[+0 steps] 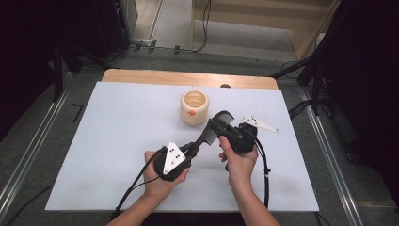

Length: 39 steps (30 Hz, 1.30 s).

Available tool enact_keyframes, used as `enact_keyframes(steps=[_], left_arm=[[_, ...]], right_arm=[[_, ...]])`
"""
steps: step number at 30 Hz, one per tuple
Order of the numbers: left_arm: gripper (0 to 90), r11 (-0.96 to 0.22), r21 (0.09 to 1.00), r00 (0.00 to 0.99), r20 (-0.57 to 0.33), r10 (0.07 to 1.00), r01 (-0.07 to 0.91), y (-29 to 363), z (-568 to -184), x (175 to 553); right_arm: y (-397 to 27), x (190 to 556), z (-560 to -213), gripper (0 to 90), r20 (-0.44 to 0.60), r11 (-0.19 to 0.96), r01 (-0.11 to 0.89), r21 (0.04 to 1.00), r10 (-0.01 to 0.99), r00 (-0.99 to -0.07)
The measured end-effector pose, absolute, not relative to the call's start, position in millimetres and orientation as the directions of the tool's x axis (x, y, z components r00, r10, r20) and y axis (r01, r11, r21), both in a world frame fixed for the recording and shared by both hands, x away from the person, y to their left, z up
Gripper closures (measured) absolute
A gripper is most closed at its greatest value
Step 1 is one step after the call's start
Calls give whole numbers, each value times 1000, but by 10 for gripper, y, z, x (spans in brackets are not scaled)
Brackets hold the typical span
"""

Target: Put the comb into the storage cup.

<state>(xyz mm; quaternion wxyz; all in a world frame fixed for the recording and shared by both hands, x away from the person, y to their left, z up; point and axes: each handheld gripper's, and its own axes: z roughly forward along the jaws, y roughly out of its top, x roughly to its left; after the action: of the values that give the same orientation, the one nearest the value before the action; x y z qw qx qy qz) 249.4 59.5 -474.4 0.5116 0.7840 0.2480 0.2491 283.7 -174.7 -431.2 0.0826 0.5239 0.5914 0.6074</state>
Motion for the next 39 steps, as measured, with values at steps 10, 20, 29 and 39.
enact_keyframes(steps=[10, 20, 29, 39], left_arm=[[721, -362, 925, 749, 159, 644, 114, 586, -4739, 2478], [720, -362, 926, 747, 163, 645, 110, 581, -4755, 2477], [636, -327, 933, 781, 92, 618, 149, 581, -4756, 2525], [213, -262, 932, 799, -46, 600, 250, 715, -4696, 2616]], right_arm=[[-1773, 2830, -4344, 737, 594, -335, 541, 771, 684, -423], [-1776, 2836, -4367, 795, 638, -372, 557, 742, 647, -418], [-1738, 2764, -4306, 828, 627, -368, 533, 762, 626, -465], [-1752, 2723, -4237, 827, 569, -338, 476, 812, 643, -513]])
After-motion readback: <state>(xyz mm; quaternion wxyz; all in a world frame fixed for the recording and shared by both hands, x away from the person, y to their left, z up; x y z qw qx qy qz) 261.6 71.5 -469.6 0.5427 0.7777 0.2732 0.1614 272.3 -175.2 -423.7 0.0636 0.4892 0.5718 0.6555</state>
